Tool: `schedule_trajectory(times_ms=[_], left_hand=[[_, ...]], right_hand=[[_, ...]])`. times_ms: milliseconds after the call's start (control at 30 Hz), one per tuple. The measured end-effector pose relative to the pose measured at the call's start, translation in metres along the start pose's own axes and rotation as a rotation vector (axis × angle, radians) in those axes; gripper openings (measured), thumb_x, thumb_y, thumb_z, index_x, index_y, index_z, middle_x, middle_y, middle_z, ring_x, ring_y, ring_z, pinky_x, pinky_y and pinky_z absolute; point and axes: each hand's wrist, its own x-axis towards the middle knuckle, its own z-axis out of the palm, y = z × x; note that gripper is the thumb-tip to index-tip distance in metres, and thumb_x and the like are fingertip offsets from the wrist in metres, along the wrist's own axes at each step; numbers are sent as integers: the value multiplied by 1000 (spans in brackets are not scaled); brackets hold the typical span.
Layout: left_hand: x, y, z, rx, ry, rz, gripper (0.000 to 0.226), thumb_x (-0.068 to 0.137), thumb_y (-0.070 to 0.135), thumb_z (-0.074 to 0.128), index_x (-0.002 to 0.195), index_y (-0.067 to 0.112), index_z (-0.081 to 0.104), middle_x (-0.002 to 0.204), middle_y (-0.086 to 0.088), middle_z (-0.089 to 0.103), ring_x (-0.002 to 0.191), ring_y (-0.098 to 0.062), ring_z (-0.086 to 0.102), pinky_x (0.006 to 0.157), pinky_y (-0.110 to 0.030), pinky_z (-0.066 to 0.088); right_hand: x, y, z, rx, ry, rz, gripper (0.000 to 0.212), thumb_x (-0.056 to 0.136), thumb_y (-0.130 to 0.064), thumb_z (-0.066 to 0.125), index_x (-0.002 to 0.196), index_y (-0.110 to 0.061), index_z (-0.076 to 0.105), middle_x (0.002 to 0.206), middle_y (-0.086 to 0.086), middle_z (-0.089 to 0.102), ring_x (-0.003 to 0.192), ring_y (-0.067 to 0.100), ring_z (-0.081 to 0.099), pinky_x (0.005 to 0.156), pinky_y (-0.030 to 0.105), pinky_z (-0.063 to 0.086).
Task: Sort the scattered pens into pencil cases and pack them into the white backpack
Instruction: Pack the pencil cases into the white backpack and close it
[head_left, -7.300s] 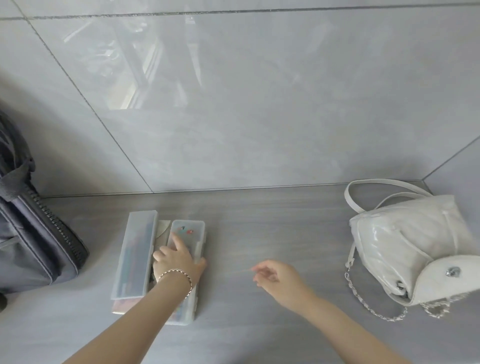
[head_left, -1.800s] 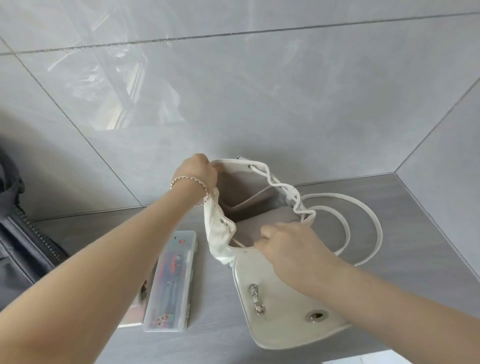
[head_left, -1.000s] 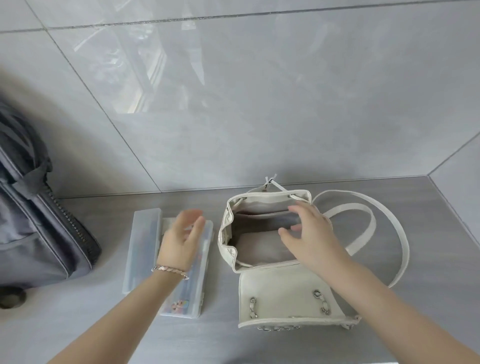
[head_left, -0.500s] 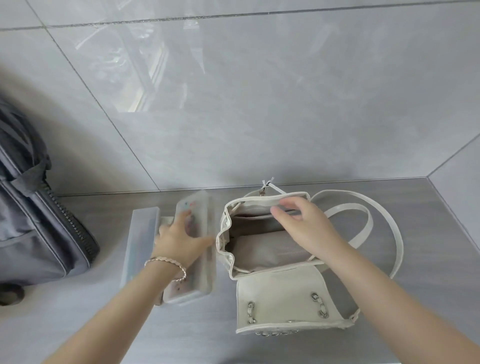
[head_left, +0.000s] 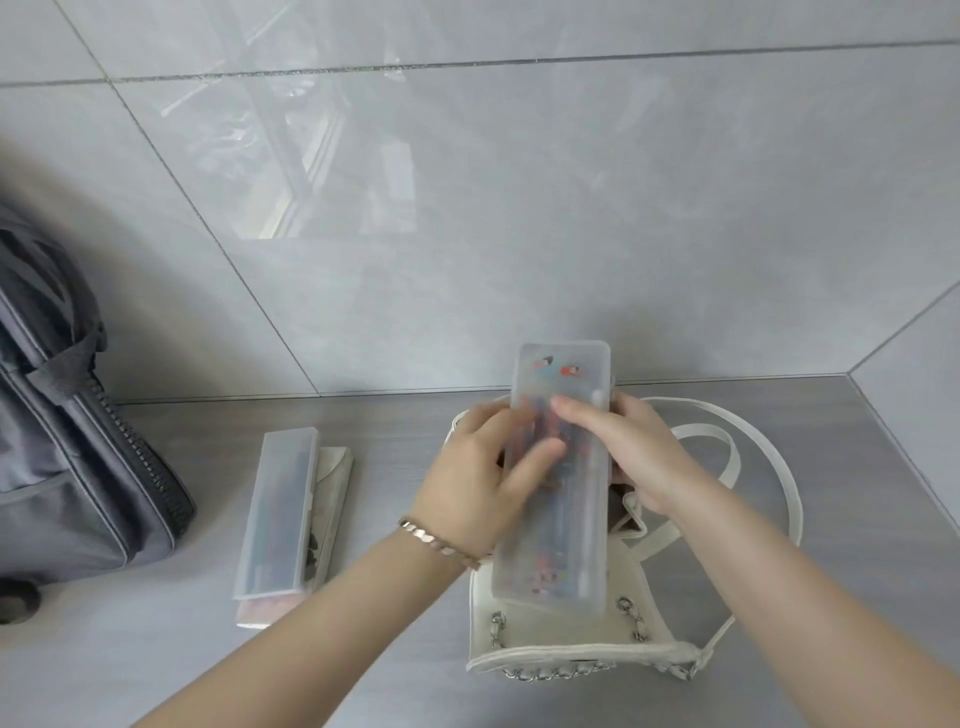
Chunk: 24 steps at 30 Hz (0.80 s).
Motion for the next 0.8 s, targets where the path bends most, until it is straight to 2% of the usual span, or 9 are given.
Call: schedule_trajectory(times_ms=[100, 167, 333, 433, 500, 600, 667, 733, 800], left_hand=[[-4, -37, -2, 179, 30, -6, 35, 79, 38, 43, 81, 13, 67, 118, -12, 58, 117, -22, 50, 99, -33, 42], [-6, -53, -1, 350, -103, -102, 23, 80, 28, 50, 86, 16, 68, 138, -16, 42, 132, -35, 34, 105, -43, 36], [-5, -58, 1, 71, -206, -259, 69, 74, -16, 34, 130, 21, 48, 140, -7, 34, 127, -20, 39, 91, -6, 25], [2, -55, -1, -44, -193, -296, 73, 73, -20, 30, 131, 21, 47, 137, -7, 38, 126, -19, 38, 90, -5, 24], [8, -55, -5, -117, -190, -299, 72, 71, -22, 29, 126, 19, 50, 128, -8, 48, 119, -21, 45, 88, -12, 34], [10, -51, -13, -176, -244, -241, 74, 71, -27, 34, 125, 21, 50, 124, -6, 50, 112, -17, 51, 80, 0, 40], [10, -52, -16, -148, -282, -175, 81, 67, -27, 36, 128, 24, 48, 135, -1, 43, 123, -12, 44, 85, 7, 33], [9, -54, -18, -150, -298, -196, 84, 65, -26, 35, 129, 27, 48, 139, 1, 39, 127, -11, 41, 88, 6, 34], [7, -56, -21, -164, -296, -227, 83, 66, -26, 35, 130, 26, 47, 140, 1, 40, 127, -10, 42, 87, 4, 37]], right_hand=[[0, 0, -5, 132, 68, -91, 5, 81, -22, 67, 85, -20, 69, 83, -4, 73, 77, 15, 68, 66, 27, 52], [-1, -6, -7, 221, 142, -218, 6, 80, -18, 68, 81, -22, 64, 72, -10, 72, 70, 9, 68, 63, 23, 53], [-15, -5, -4, 130, 190, -580, 32, 65, -26, 76, 91, -28, 58, 85, -8, 71, 82, 7, 67, 71, 19, 52], [-23, 12, 1, -171, 180, -655, 42, 61, -30, 77, 92, -47, 54, 84, -32, 66, 83, -13, 61, 72, 6, 46], [-25, 21, 2, -502, 166, -767, 45, 65, -33, 74, 102, -42, 50, 86, -30, 65, 84, -16, 56, 72, -2, 39], [-23, 34, 3, -990, 148, -933, 40, 66, -39, 54, 105, -29, 49, 85, -10, 72, 84, 6, 55, 67, 14, 41], [-23, 35, 5, -1174, 144, -916, 40, 64, -43, 47, 99, -26, 49, 76, -10, 70, 65, 6, 61, 49, 17, 42], [-23, 30, 7, -1262, 107, -882, 38, 65, -44, 59, 93, -20, 50, 69, -7, 67, 55, 13, 64, 39, 20, 41], [-21, 25, 9, -1373, 34, -848, 46, 69, -45, 70, 97, -14, 50, 79, -2, 66, 67, 19, 66, 46, 24, 39]])
